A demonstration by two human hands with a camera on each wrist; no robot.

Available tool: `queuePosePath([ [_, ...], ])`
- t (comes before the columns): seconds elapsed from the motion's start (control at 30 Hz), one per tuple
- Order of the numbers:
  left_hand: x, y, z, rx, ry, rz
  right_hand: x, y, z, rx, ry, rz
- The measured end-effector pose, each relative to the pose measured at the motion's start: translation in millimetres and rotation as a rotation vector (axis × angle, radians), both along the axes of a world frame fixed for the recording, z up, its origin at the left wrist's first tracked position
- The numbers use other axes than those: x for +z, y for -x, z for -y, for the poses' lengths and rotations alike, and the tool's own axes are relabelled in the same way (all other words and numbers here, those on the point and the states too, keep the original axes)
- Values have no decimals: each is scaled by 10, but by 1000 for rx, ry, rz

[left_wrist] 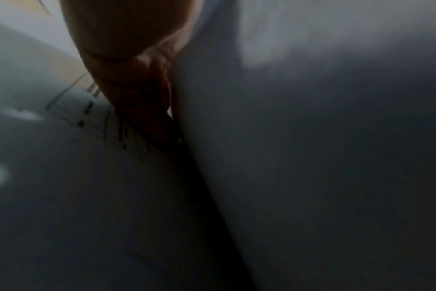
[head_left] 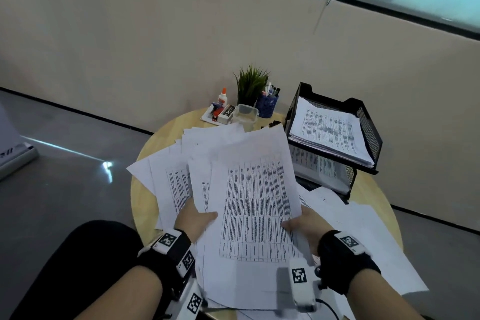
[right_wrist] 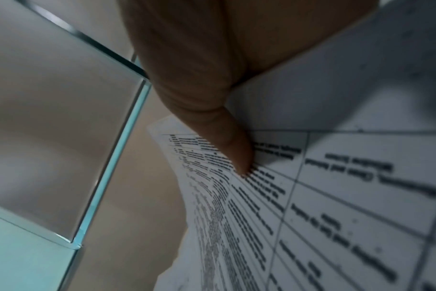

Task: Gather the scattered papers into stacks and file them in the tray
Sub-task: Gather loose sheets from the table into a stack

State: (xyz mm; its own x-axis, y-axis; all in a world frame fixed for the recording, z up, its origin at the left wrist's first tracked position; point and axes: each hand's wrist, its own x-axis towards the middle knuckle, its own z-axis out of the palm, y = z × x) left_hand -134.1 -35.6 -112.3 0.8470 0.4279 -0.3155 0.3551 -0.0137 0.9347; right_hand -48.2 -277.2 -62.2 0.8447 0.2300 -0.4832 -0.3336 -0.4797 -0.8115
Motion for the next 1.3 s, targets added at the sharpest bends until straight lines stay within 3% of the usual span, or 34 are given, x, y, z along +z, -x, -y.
queuePosePath([
  [0.1,122,56,6,1,-5,65,130,83,116,-57,-106,31],
  [0.23,209,-12,-42,35,271,68,225,136,355,-127,-349,45],
  [0.37,459,-62,32,-123,430,113,303,244,486,-118,-481,76],
  [0.53,930,-201,207,-143,360,301,565,288,555,-155,-443,282],
  [0.73,1443,-267,312,-178,273,530,970,311,538,-173,-581,482],
  [1.0,1401,-299,430,-256,220,513,962,356,576,-140,-686,502],
  [1.3,1594,-438,500,-149,179,618,1059,308,604,-213,-675,627],
])
